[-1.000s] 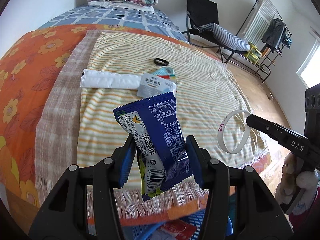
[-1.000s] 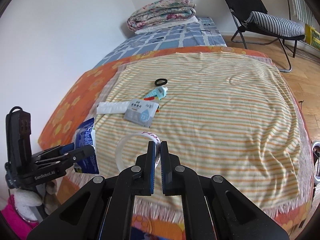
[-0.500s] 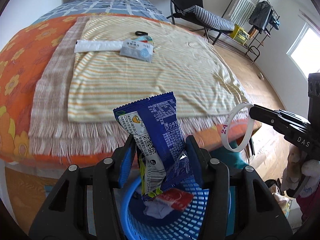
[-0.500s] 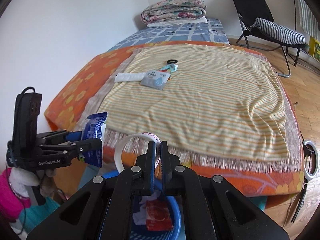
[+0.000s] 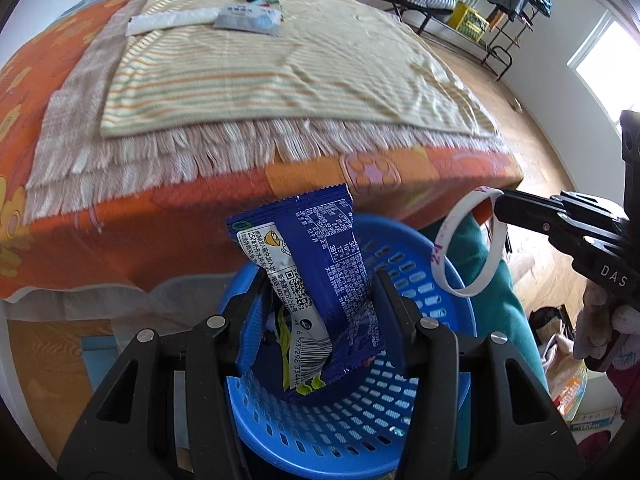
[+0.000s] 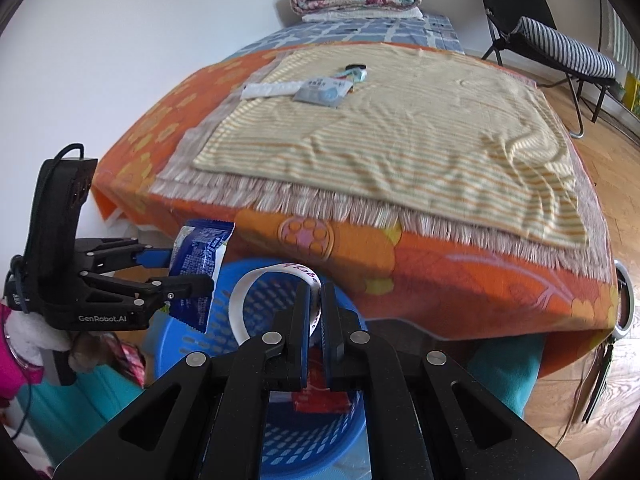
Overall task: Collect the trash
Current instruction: 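Carry wrapper and ring over the wastebasket and open both tools to drop them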
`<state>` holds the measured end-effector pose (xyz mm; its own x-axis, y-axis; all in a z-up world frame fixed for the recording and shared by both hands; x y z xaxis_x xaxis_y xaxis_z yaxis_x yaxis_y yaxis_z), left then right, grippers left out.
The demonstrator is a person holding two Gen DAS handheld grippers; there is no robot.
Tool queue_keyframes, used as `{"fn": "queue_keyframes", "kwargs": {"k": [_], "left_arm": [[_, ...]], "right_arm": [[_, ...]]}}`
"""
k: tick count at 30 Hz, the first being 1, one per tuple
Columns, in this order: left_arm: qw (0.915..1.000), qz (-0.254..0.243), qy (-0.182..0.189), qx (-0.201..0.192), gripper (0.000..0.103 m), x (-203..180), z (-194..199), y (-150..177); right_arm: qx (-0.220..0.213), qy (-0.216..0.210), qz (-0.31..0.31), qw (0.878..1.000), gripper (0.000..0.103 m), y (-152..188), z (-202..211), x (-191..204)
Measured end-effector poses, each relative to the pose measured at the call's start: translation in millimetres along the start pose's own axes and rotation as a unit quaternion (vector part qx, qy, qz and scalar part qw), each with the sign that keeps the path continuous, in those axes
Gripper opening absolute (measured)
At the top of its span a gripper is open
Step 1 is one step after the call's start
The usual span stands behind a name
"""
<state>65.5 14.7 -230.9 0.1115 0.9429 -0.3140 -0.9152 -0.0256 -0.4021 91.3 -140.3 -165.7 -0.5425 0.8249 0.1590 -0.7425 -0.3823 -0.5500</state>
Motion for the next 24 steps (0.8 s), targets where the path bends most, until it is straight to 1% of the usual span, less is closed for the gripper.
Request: {"fn": "queue_keyframes", "kwargs": {"k": [5,10,20,22,23,24], "left_arm": [[0.9994,-0.026,0.0,0.022,0.052,-11,-10,15],[0.9987,-0.041,-0.001,0.03,0.052,-15,-13,20],[0.9976,-0.029,-0.004,0.063,0.055,-9,-26,30],[0.9975,-0.025,-0.005,0.066,0.056,-7,-27,29],[0.9975,-0.022,-0.004,0.067,0.056,-6,-27,29],[0.9975,-0.019,-0.005,0.068,0.056,-5,-27,28]], "right_arm": [[0.019,0.001,-0.001,1.0,0.004,17,-8,2],[0.028,0.006,-0.002,1.0,0.004,27,-11,1],[0.052,0.007,-0.01,0.999,0.004,40,-23,0],[0.061,0.008,-0.012,0.998,0.01,41,-26,0],[0.063,0.007,-0.012,0.998,0.017,42,-27,0],[0.065,0.007,-0.013,0.998,0.027,42,-27,0]]}}
Point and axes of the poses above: each gripper's, at about its wrist camera, not at the fingertips, and z roughly against the way its jaws point, x to its left, y to its underside, the point moved 5 cm from there along -z, roughly the way its jaws point, and after that the axes turned 5 degrees about z, right-handed, at the moved point
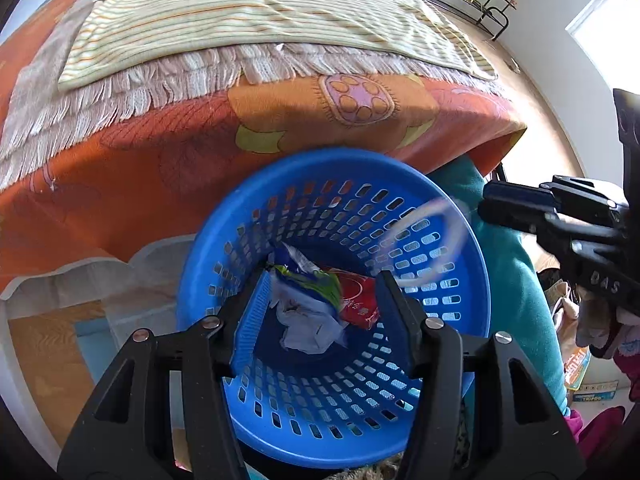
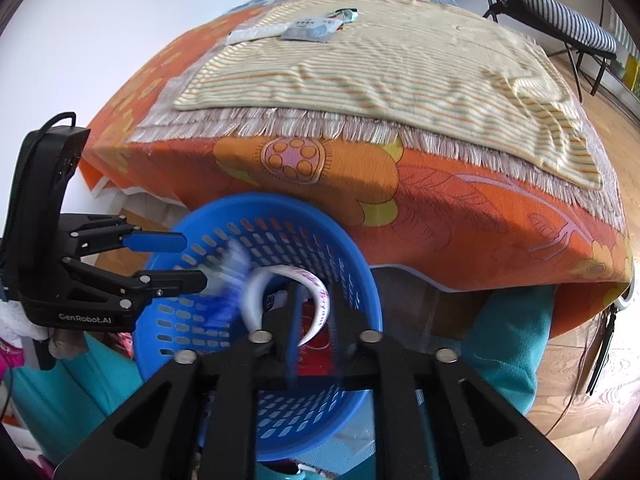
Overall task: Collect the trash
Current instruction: 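Carry wrapper and ring over the wastebasket and open both tools to drop them, then move both tools back over the towel toward the white strip and wipes packet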
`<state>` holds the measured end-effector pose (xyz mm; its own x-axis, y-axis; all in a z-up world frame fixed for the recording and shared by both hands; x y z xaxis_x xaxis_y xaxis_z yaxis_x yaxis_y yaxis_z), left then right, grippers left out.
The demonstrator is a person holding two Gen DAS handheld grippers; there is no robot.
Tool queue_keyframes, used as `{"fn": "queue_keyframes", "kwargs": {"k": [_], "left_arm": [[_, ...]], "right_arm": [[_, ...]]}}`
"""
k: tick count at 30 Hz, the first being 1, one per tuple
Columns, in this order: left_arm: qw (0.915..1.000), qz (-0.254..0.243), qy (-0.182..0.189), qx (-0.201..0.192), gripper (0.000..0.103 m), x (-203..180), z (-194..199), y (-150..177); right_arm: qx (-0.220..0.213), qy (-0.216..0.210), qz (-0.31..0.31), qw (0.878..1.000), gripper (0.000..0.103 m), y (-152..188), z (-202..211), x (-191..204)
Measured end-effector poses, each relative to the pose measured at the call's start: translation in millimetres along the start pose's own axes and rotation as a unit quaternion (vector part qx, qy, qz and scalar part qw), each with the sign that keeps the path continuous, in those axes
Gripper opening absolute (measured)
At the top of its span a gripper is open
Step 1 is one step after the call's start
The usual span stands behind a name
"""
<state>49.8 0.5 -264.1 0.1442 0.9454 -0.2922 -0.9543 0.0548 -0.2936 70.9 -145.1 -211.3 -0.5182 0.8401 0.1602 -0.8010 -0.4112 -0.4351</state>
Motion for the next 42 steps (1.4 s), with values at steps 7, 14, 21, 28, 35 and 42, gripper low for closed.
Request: {"fn": "queue_keyframes", "kwargs": {"k": [7,14,21,28,35,42], "left_arm": [[0.9999,0.008,0.003,-0.006,0.056,7,6,-5],[0.9996,0.02,0.002,-0.02,0.056,18,15,-19],[0.9979,0.037,0.005,-0.052,0.056,30,35,-62],[0.9937,0.041,-0.006,-0.104,0.064,54,60,-127],[0.9883,0.061,-0.007,-0.14,0.064,86,69,-191],[0.9851,0.069,-0.017,-0.157,0.064,114,64,-252]], "right_arm": [[-0.005,0.006,0.001,1.0,0.046,-3,1,-1],[-0.01,0.005,0.005,1.0,0.047,-12,1,-4],[-0.036,0.007,0.009,0.999,0.054,-41,9,-11],[-0.07,0.005,0.027,0.997,0.057,-88,16,-19],[-0.106,0.013,0.065,0.992,0.061,-137,11,-22],[-0.106,-0.003,0.079,0.991,0.061,-177,-9,-27]]}}
Point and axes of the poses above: each gripper's, at about its wrist camera, not at the fingertips, and z roughly against the way its jaws point, x to its left, y to its underside, the point moved 5 cm from there along -z, roughly the way its jaws point, and after that the axes turned 5 degrees about z, right-handed, at the moved point
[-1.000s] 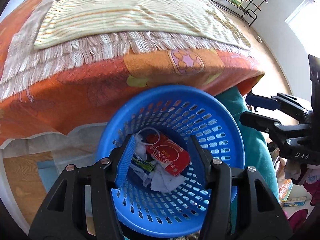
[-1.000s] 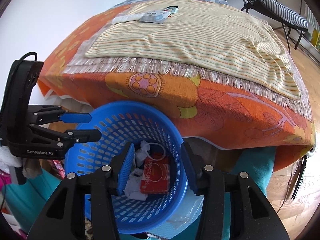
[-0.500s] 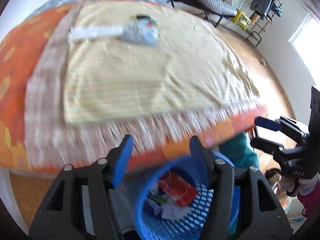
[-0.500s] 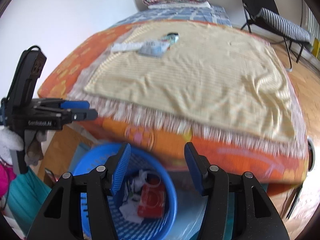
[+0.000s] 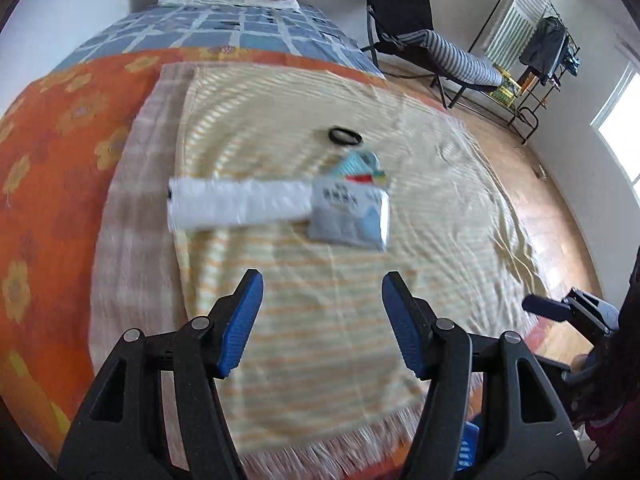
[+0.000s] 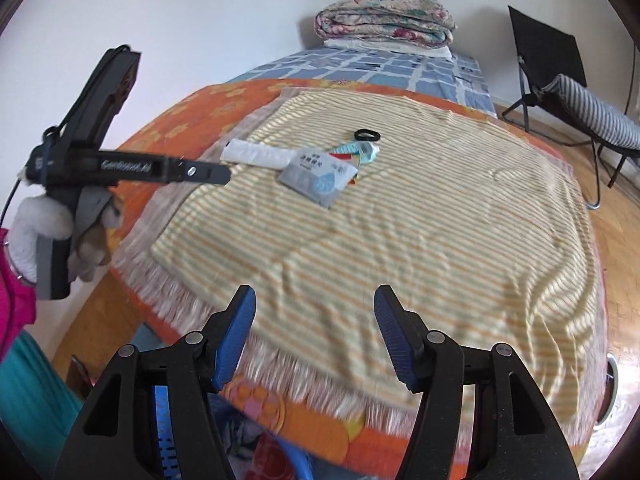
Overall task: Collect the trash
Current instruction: 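Move both tools back over the towel toward the white strip and wipes packet, then grasp the white paper strip with the left tool while the right tool grasps the wipes packet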
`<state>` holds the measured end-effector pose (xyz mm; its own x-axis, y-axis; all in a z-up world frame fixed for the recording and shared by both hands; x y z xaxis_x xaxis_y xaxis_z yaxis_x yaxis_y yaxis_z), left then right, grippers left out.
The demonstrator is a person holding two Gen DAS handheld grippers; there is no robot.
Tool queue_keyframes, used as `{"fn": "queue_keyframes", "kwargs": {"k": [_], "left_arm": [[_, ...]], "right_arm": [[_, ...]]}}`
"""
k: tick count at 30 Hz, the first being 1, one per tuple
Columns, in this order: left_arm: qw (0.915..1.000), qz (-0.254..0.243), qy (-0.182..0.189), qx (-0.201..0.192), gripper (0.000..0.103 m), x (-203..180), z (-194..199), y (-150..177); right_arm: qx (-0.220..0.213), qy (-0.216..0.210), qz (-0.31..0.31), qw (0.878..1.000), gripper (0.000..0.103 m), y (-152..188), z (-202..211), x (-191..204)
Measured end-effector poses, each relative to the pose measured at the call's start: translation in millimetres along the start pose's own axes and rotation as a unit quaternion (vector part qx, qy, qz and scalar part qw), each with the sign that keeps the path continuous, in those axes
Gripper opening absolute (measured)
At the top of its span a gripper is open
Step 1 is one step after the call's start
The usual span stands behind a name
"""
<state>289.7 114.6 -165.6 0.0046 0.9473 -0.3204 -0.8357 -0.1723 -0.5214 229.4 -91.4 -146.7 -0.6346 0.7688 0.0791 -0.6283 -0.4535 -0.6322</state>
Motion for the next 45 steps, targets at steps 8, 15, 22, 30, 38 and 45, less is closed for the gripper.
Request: {"fn": "queue_keyframes", "kwargs": {"k": [8,15,22,30,38,45], "left_arm": [[0.9998,0.012,-0.015,0.007,0.064,28,-41,-69],[0.9981,0.043,-0.018,0.04,0.064,55,-80,-85],[0.9954,0.065,0.011,0.071,0.064,65,-92,-73],[0.9946,-0.005,0.015,0.102,0.06,43,-75,-33],[0.994,-0.049,-0.025,0.094,0.042,33,-60,-1],[0.9948,-0.039,-0.036,0.087,0.034,44,-48,8]], "right_arm": [[0.015,-0.063,-0.026,0.998,0.061,-40,-38,-17],[0.026,-0.095,-0.014,0.995,0.061,-75,-79,-26],[0.035,-0.103,-0.024,0.994,0.061,-96,-118,-32],[0.036,-0.104,-0.063,0.992,0.061,-98,-131,-49],[0.04,-0.135,-0.05,0.989,0.061,-120,-146,-35],[0.078,-0.167,-0.031,0.982,0.061,-119,-167,-17]]}}
Point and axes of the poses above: each gripper's, at about its wrist camera, not at the fingertips, and z roughly against the way its jaws point, x to its left, y to its underside, the point moved 5 cm from there along -z, roughly the way its jaws point, and after that the axes turned 5 degrees about z, right-handed, at the moved point
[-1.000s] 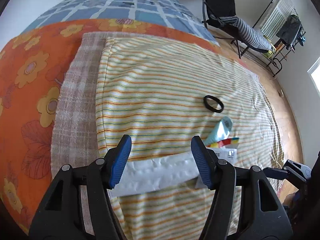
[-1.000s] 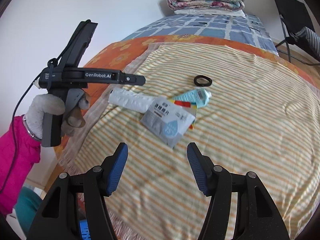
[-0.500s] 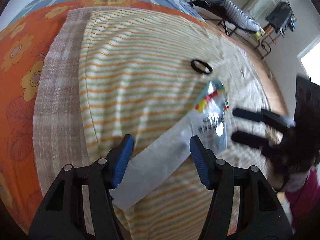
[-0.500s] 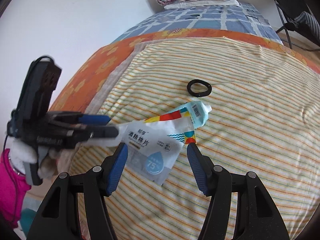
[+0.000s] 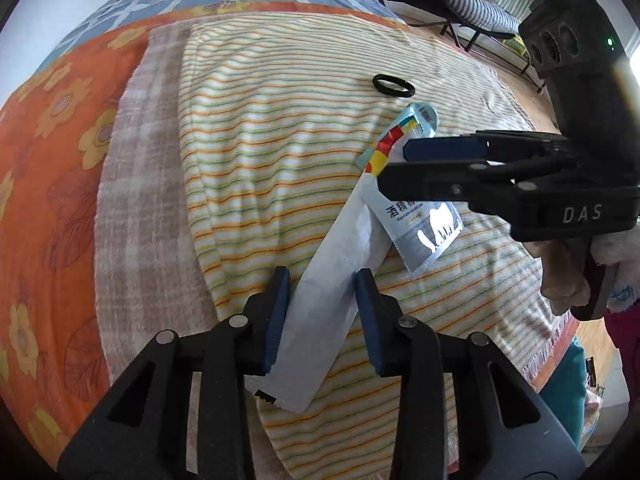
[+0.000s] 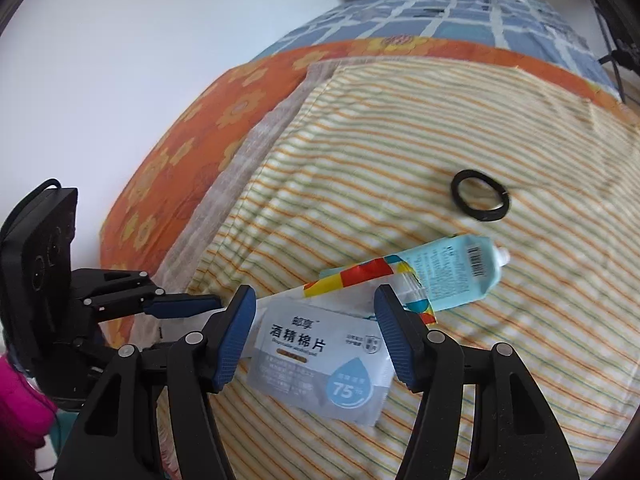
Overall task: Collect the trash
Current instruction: 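Grasp the white paper strip with the left tool while the right tool grasps the wipes packet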
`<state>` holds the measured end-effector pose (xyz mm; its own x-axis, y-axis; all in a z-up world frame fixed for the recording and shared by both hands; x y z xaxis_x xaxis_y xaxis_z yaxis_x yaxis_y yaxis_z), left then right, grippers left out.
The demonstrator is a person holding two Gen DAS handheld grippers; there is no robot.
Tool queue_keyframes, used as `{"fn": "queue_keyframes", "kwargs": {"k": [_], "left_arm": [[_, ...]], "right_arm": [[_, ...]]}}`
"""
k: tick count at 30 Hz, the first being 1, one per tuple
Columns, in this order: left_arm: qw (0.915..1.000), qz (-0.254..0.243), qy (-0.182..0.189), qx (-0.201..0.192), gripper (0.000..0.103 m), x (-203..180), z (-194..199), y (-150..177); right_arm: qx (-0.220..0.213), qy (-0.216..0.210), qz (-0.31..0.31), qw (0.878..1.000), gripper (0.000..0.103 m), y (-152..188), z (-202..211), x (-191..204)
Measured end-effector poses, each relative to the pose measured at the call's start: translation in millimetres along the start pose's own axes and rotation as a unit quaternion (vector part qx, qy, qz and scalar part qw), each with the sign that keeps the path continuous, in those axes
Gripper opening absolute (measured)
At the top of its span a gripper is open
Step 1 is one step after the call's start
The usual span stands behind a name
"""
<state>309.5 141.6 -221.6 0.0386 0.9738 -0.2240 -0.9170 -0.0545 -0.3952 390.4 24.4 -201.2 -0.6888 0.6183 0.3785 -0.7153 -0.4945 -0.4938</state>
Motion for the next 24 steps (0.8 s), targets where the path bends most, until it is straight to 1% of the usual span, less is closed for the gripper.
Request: {"fn": "queue_keyframes", "kwargs": {"k": [3,6,7,9,12,13,14,16,17,19,20,24], "left_arm": [[1.0,0.0,-0.008,-0.003,0.033,6,4,6],[0.9999,0.008,-0.012,-0.004,0.029,16,11,12],[0.9999,0.011,-0.012,-0.005,0.029,16,10,12],[0.9998,0.018,-0.007,-0.004,0.029,19,12,16],[0.9997,0.026,0.001,-0.004,0.028,19,14,20],[0.9997,0.025,0.005,0.0,0.028,19,14,20],[0.9996,0.026,0.009,0.004,0.028,18,14,21],[0.9996,0.025,0.01,0.005,0.028,17,16,22],[0.9997,0.023,0.008,0.005,0.028,15,16,22],[0.9997,0.023,0.005,0.004,0.028,14,16,24],[0.9996,0.027,0.006,0.004,0.028,14,17,25],[0.9994,0.034,0.008,0.005,0.028,16,19,28]], "right_arm": [[0.024,-0.012,0.012,1.0,0.061,8,0,7],[0.059,-0.008,0.03,0.998,0.061,28,1,12],[0.063,-0.001,0.043,0.997,0.061,35,4,15],[0.065,0.017,0.05,0.996,0.061,44,11,18],[0.057,0.072,0.03,0.995,0.061,56,23,15],[0.058,0.074,0.036,0.995,0.061,60,25,17],[0.063,0.077,0.061,0.993,0.061,63,25,23],[0.078,0.096,0.124,0.985,0.061,68,21,37],[0.08,0.099,0.139,0.982,0.061,68,20,40],[0.081,0.088,0.14,0.983,0.061,64,17,43],[0.077,0.074,0.131,0.986,0.061,58,14,44],[0.073,0.051,0.095,0.991,0.062,44,2,36]]}}
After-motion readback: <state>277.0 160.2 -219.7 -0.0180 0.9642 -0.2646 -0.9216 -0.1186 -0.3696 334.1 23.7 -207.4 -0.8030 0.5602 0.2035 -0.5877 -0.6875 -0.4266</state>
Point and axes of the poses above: each gripper's, at about its wrist camera, not at the fingertips, and z roughly against the way its jaws point, x to its left, y to its underside, the point moved 5 cm from there along -z, roughly the way its jaws point, and after that the axes turned 5 degrees about z, right-handed, at the moved point
